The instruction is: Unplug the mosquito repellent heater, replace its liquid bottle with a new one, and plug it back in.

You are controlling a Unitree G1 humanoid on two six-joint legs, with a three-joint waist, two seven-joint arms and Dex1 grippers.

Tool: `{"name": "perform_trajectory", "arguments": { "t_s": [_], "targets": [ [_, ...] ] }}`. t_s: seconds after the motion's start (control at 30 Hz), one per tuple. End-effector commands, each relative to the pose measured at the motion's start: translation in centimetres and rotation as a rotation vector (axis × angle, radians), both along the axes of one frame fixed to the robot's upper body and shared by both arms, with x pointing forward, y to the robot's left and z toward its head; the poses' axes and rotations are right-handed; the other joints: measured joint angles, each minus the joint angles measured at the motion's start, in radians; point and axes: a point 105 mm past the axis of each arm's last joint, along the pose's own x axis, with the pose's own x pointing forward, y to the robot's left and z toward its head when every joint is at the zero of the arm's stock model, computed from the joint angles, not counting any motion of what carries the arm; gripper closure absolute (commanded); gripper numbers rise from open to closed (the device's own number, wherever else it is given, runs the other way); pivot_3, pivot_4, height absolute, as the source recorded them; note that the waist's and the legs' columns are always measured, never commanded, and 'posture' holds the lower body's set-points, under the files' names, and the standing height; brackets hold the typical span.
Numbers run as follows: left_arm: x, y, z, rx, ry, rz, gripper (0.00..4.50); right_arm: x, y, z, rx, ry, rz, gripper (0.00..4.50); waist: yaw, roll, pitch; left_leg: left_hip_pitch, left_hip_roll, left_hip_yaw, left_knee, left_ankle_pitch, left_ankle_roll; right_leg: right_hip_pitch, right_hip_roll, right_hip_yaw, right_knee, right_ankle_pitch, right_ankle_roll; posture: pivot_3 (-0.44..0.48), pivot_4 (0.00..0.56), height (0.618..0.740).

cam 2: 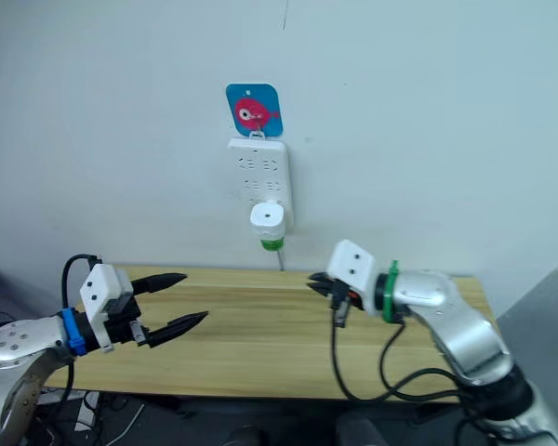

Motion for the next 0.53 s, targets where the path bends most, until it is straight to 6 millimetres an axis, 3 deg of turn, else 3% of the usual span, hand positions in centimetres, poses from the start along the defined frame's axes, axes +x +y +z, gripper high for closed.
{"name": "perform_trajectory", "arguments": {
  "t_s": [0.03, 0.13, 0.23, 0.27, 0.37, 0.53],
  "targets": [
    [0.4, 0.9, 1.4, 0.054, -0.061, -0.027, 0.0, -0.9, -1.1, 1.3, -0.016, -0.032, 0.047, 2.45, -0.002, 0.0, 0.0, 0.0, 0.0, 0.001, 0.0, 0.0, 0.0, 0.0, 0.0, 0.0, 0.0, 0.0, 0.0, -0.093, 0.0, 0.733],
    [0.7, 2.0, 2.1, 0.084, -0.022, -0.01, 0.0, -0.9, -4.2, 1.2, -0.1, -0.011, -0.005, 1.33, -0.002, -0.001, 0.0, 0.001, 0.001, 0.001, 0.0, 0.0, 0.0, 0.0, 0.0, 0.0, 0.0, 0.0, 0.0, -0.098, 0.0, 0.733],
    [0.3, 2.5, 1.4, 0.141, 0.074, 0.009, 0.0, -0.2, -7.6, 0.5, -0.237, -0.038, -0.077, 0.23, -0.005, -0.001, -0.001, 0.001, 0.001, 0.003, 0.0, 0.0, 0.0, 0.0, 0.0, 0.001, 0.0, 0.0, 0.0, -0.099, 0.0, 0.733],
    [0.2, 2.6, 1.1, 0.169, 0.091, 0.022, 0.0, 0.0, -8.6, 0.2, -0.28, -0.043, -0.094, 0.05, -0.007, -0.001, -0.001, 0.001, 0.001, 0.003, 0.0, 0.0, 0.0, 0.0, 0.0, 0.001, 0.0, 0.0, 0.0, -0.098, 0.0, 0.733],
    [0.0, 3.2, -0.1, 0.261, 0.112, 0.068, 0.0, 0.3, -11.0, -0.5, -0.327, -0.017, -0.146, 0.05, -0.013, -0.001, -0.001, 0.002, 0.001, 0.005, 0.0, 0.0, 0.0, 0.0, 0.0, 0.002, 0.0, 0.0, 0.0, -0.097, 0.0, 0.733],
    [-0.1, 3.3, -0.1, 0.217, 0.126, 0.083, 0.0, 0.3, -12.4, -1.4, -0.355, 0.002, -0.16, 0.05, -0.02, -0.002, -0.002, 0.003, 0.002, 0.006, 0.0, 0.0, 0.0, 0.001, 0.0, 0.003, 0.0, 0.0, 0.0, -0.092, 0.0, 0.733]
  ]
}}
